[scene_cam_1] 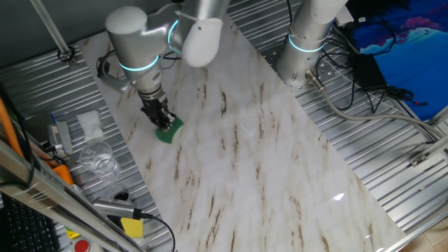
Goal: Clean the tabletop with a sponge
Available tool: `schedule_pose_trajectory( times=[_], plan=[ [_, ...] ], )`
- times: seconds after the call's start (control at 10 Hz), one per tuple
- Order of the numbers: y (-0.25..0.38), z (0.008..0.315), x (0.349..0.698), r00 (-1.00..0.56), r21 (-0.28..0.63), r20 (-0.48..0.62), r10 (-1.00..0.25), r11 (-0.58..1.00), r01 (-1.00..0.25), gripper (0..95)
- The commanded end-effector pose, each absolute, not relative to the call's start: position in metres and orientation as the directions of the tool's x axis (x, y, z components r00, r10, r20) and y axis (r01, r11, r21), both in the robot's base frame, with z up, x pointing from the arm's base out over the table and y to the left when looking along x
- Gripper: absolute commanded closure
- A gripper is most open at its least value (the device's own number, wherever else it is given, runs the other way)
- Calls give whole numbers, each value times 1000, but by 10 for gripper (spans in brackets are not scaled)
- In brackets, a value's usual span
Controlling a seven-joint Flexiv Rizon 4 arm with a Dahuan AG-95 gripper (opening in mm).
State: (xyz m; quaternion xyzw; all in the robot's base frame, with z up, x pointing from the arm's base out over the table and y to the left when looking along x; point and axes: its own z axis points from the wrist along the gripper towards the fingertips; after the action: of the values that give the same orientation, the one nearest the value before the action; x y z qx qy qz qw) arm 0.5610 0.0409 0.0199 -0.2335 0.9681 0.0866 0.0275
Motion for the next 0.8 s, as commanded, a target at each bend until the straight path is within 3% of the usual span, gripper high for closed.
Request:
schedule_pose_trajectory(
  times=[0.1,0.3,0.8],
  plan=[
    [62,14,554,-906,144,-81,-416,894,-424,950],
    [67,24,551,-902,87,-52,-429,898,-432,950],
    [68,26,548,-885,117,-17,-466,878,-465,950]
  ],
)
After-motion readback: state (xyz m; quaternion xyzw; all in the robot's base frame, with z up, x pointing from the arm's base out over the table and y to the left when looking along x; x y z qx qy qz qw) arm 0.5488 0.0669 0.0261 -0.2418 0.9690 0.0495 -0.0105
